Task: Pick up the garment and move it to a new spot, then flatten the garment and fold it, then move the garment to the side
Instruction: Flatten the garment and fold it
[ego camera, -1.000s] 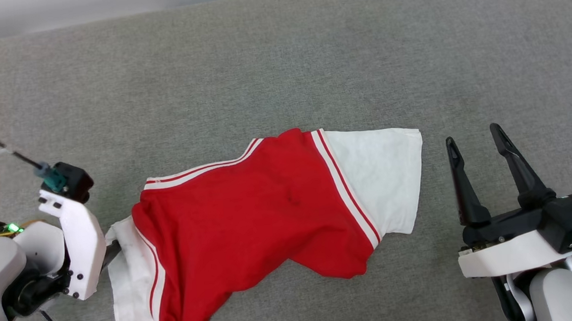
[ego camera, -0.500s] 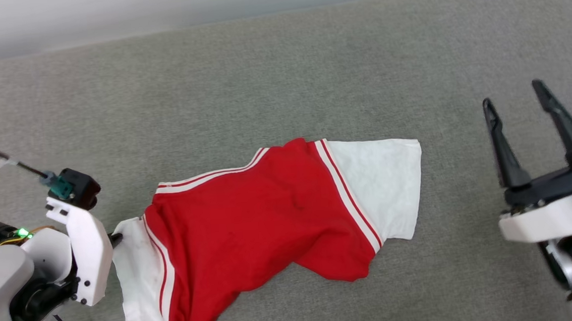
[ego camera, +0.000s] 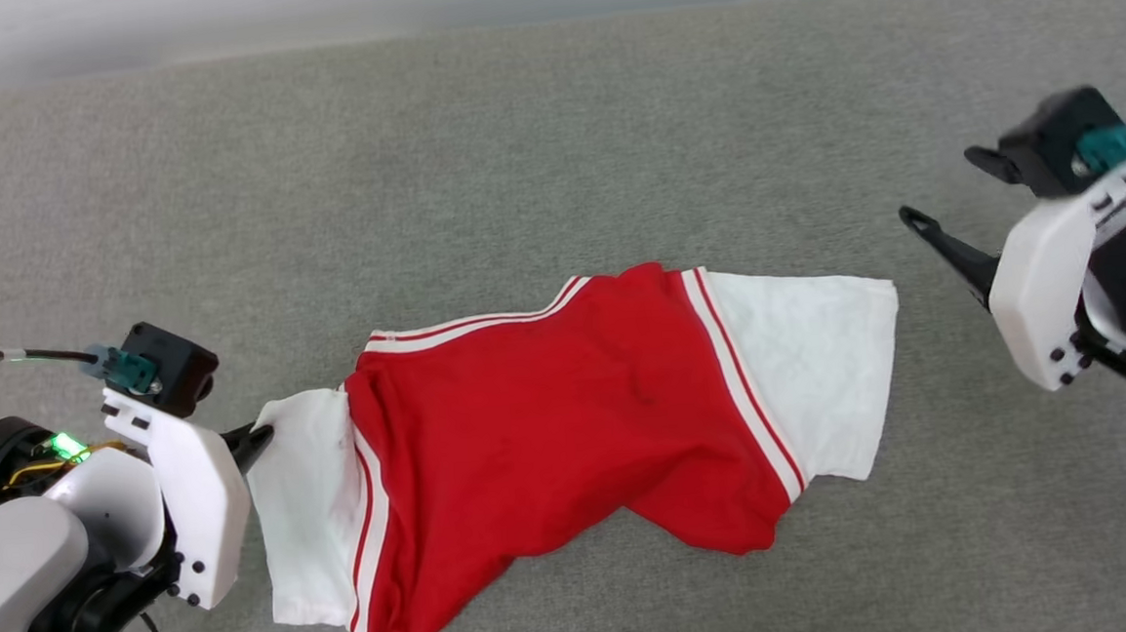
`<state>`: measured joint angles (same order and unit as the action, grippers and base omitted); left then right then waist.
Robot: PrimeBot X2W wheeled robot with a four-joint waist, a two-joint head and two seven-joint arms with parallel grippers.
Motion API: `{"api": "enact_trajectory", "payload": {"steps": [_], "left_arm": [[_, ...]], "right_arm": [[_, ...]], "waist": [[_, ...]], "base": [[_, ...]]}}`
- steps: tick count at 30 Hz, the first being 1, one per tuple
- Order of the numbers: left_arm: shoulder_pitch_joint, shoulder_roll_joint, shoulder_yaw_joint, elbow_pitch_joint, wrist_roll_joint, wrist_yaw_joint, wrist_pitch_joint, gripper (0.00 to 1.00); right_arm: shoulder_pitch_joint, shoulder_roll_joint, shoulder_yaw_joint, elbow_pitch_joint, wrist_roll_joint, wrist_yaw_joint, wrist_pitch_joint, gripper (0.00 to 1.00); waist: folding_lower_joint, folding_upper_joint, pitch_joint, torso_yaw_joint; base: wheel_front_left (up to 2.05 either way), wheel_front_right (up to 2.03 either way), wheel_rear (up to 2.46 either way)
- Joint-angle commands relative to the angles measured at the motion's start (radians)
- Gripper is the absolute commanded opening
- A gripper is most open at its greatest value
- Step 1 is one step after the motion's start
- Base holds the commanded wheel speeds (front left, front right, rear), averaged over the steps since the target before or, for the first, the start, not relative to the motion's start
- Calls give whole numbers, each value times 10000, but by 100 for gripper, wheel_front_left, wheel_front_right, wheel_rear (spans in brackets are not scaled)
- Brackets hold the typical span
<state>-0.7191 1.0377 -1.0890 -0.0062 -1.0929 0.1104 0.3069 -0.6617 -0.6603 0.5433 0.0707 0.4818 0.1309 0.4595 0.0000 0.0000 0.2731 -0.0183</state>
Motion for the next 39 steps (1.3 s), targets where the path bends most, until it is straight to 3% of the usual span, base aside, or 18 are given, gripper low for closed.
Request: {"api": "enact_trajectory", "payload": {"steps": [1, 6, 10, 16, 24, 25, 26, 30, 39], "left_arm": [[-22, -26, 21, -87, 70, 67, -46, 0], [-275, -169, 70, -420, 328, 210, -122, 0], [-443, -308, 101, -521, 523, 273, -209, 0], [-652, -499, 163, -574, 660, 292, -310, 0], [-633, -705, 112, -327, 633, 141, -408, 0], [-591, -717, 94, -276, 609, 133, -423, 0], [-539, -708, 85, -218, 599, 117, -447, 0], [-415, -623, 146, -98, 548, 7, -719, 0], [-633, -173, 654, -512, 801, 130, -1683, 0]], "right_arm": [[-349, -235, 258, 48, 312, -3, 434, 100], [-1654, -1017, 1813, 473, 2190, -3, 3154, 100], [-2297, -1091, 2686, 919, 2946, -3, 4264, 100], [-2783, -744, 3717, 1772, 3218, -3, 4183, 100], [-2122, -295, 5390, 3010, 3786, -3, 3444, 100], [-2169, -290, 5496, 3054, 3822, -3, 3242, 47], [-2251, -276, 5565, 3057, 3845, -3, 2975, 0], [-2765, -419, 5586, 3031, 3978, -3, 1812, 0], [-3478, -1417, 5347, 2212, 4509, -4, -394, 0]], "waist": [[0, 0, 167, 152], [0, 0, 605, 473], [0, 0, 976, 715], [0, 0, 1516, 946], [0, 0, 1728, 999], [0, 0, 1664, 969], [0, 0, 1566, 925], [0, 0, 945, 726], [0, 0, -451, 399]], "base": [[0, 0, 0], [0, 0, 0], [0, 0, 0], [0, 0, 0], [0, 0, 0], [0, 0, 0], [0, 0, 0], [0, 0, 0], [0, 0, 0]]}}
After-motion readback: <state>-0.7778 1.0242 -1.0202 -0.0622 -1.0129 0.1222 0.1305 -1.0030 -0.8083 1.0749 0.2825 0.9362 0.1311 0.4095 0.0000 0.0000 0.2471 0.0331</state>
